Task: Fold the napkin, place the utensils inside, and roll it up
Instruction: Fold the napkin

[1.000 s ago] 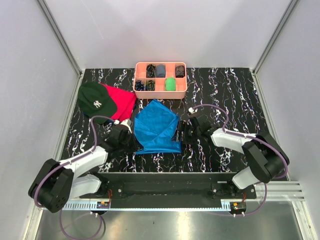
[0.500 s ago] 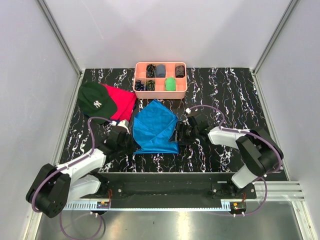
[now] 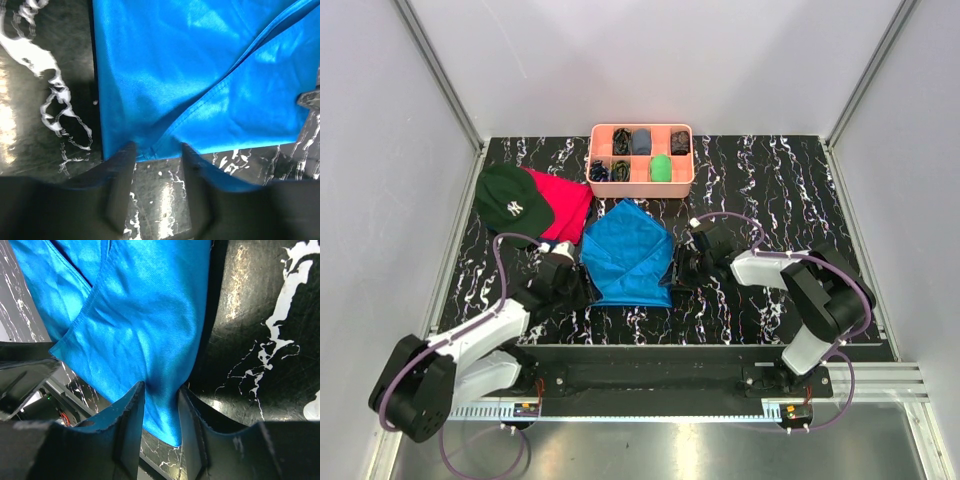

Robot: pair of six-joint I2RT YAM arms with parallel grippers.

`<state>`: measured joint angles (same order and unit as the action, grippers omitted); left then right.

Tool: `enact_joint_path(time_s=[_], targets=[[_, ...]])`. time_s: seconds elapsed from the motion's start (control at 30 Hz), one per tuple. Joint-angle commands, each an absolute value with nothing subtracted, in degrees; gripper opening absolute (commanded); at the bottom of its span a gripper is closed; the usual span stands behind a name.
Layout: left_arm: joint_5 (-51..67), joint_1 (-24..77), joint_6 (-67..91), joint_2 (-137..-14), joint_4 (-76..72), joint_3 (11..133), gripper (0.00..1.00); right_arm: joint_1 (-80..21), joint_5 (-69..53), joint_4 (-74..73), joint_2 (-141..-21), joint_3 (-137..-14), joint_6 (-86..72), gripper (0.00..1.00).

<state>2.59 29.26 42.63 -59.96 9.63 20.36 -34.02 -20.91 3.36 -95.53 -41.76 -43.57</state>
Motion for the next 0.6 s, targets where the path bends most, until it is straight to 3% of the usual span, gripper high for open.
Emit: enact_joint_path(time_s=[0.0,0.3,0.57], targets=[[-2.98,29.36,41.22,-55.73,12.82,23.29,0.60,-34.10,-16.61,-2.55,-98.35,-41.31,-42.28,0.42],[-6.68,29.36,42.19,-54.93,15.03,22.50,0.72,-34.01,-15.73,-3.43,-98.26,-41.84,-41.49,0.43],[-6.94,29.36,43.68,-56.69,11.26,21.71,0.66,-34.10,-15.56,-3.78,-98.09,-41.92,-41.13,0.43]])
